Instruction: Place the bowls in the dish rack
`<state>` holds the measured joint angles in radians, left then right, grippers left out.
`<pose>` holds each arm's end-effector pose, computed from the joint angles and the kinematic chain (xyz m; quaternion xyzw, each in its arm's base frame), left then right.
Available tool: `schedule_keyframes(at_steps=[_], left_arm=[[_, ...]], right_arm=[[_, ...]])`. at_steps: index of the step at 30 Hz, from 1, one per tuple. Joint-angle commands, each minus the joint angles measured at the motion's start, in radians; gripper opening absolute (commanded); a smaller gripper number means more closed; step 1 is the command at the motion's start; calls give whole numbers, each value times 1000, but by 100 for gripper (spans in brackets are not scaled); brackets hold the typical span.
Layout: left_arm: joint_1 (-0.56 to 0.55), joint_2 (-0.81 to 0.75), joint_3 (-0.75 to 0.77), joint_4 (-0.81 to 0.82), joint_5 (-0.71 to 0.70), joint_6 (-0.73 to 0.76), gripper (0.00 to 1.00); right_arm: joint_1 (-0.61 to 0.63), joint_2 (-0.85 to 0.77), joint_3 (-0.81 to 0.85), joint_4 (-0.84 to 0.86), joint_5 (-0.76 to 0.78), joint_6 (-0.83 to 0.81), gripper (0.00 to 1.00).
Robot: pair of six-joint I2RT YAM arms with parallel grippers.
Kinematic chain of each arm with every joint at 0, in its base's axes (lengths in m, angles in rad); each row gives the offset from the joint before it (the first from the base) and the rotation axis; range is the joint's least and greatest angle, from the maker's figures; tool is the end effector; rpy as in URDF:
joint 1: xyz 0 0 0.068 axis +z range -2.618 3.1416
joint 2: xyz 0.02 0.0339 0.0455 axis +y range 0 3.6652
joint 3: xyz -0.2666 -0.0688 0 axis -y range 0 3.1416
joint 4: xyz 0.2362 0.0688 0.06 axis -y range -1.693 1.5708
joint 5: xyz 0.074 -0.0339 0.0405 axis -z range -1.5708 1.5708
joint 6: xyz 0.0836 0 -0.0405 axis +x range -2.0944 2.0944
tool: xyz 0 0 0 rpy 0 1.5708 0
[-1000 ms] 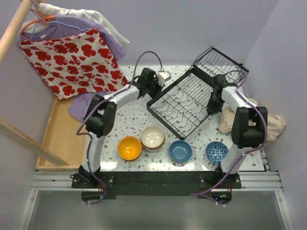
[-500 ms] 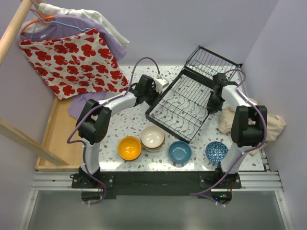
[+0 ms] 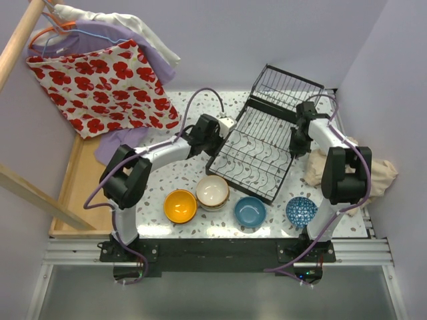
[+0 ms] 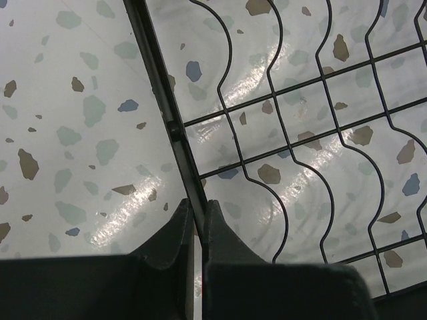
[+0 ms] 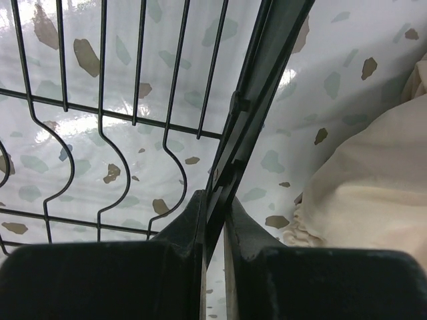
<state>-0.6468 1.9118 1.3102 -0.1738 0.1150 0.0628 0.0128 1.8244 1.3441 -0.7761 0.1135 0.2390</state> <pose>0.3533 -0.2788 0.1706 0.3406 0.8554 -0.1620 0.3550 0.3727 -0.0047 0.1663 0.1201 0.9788 -0.0360 0.1621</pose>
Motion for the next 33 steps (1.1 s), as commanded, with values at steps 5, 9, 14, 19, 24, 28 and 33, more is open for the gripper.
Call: schedule_keyframes(at_steps=[5, 9, 14, 19, 24, 28, 33], left_arm=[[-117, -76, -34, -84, 299, 150, 30], [-146, -80, -13, -73, 282, 155, 48], [-151, -92, 50, -87, 267, 146, 51], [-149, -105, 101, -104, 246, 157, 54], [-142, -120, 136, -98, 236, 170, 59], [-132, -142, 169, -93, 230, 172, 62], [-123, -163, 204, -112, 218, 172, 69]], right_arm=[[4, 24, 36, 331, 29, -333, 0], [4, 48, 56, 368, 17, -369, 0], [3, 73, 78, 397, 17, -417, 0], [1, 117, 115, 387, 37, -370, 0], [-11, 171, 161, 371, 14, -285, 0], [-37, 187, 173, 365, -11, -167, 0], [-37, 185, 159, 370, -18, -116, 0]])
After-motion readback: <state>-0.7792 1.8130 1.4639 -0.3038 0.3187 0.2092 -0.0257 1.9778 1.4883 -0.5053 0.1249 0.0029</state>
